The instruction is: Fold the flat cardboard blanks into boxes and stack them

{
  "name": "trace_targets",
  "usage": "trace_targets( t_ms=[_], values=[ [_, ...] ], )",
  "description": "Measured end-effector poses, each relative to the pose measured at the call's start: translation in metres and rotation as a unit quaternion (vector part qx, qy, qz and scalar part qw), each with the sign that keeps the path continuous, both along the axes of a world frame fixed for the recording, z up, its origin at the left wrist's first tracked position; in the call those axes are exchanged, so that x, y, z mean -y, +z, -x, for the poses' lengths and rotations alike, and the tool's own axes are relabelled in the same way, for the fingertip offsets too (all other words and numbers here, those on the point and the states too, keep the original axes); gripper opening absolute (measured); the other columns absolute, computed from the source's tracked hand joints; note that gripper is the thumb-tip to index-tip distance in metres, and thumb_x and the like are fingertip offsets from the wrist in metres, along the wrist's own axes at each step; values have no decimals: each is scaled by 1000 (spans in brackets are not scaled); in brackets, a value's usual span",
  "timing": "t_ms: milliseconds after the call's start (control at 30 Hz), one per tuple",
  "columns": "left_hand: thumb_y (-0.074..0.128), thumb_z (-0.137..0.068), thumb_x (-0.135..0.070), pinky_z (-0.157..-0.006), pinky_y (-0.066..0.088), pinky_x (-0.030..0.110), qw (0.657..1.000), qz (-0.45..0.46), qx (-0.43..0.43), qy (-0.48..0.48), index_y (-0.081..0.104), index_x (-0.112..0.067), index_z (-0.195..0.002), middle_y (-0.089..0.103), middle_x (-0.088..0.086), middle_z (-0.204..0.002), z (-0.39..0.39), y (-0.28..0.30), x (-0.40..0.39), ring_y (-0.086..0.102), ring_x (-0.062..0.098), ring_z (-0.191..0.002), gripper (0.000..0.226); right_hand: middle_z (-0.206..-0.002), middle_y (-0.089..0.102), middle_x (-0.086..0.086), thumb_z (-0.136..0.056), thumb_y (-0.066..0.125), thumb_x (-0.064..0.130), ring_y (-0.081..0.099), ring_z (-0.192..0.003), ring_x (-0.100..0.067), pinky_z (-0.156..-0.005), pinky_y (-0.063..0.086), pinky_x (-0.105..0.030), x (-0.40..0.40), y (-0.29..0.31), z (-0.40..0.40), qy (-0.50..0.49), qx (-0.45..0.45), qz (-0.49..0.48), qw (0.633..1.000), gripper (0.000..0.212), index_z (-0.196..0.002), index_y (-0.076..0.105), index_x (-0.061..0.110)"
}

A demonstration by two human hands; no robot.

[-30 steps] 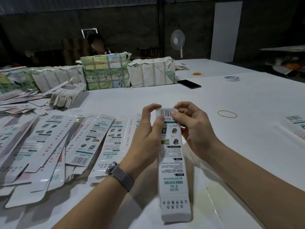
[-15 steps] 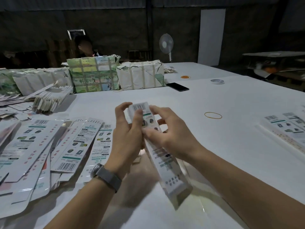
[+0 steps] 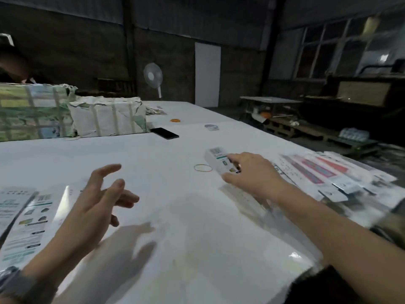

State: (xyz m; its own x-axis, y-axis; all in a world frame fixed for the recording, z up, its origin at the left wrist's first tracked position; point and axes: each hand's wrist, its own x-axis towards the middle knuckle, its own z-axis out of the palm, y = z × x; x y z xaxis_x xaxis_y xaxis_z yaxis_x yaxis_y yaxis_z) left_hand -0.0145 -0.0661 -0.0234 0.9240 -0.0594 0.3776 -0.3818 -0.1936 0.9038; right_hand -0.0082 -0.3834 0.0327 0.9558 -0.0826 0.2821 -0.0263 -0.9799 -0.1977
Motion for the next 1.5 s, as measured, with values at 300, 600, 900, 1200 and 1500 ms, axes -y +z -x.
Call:
trace_targets(
  t_ms=[300,600,900,1200,1500],
  values=[
    [49,-104,-17,-57,46,35,999,-27,-24,-14,66,-52,-95,75,4,-80,5,-3,3,69,12,-73,40,-131,45,-1,-93,51,26,35,-121,-27,-92,44,-39,146,-22,-11,-210,-29,194,958,32,-124,58,24],
    [52,-101,-16,-54,42,30,993,-103,-46,32,68,-47,-89,73,-3,-77,0,-8,-2,65,9,-67,37,-126,55,9,-94,53,34,44,-119,-17,-87,44,-33,5,-21,-30,42,86,35,995,24,-113,66,29],
    [53,-92,-26,-84,50,36,895,-415,-49,158,61,-31,-113,66,-9,-96,-10,-9,-23,59,17,-98,23,-98,67,11,-89,59,27,59,-93,-12,-88,49,-33,-177,-57,-49,224,54,-252,940,15,-98,72,27],
    [43,-97,-45,-111,29,51,787,-544,-140,256,37,-30,-140,46,5,-142,-14,-14,-49,36,36,-138,46,-81,67,12,-87,60,14,61,-79,-7,-80,52,-33,-185,-83,-55,249,50,-326,911,23,-78,66,34],
    [55,-96,-29,-82,38,28,870,-431,-1,240,61,-25,-130,59,0,-129,-16,-10,-39,58,23,-115,35,-74,62,15,-87,60,13,57,-72,-5,-73,48,-26,-186,-85,-54,250,62,-367,894,21,-86,66,33]
  ],
)
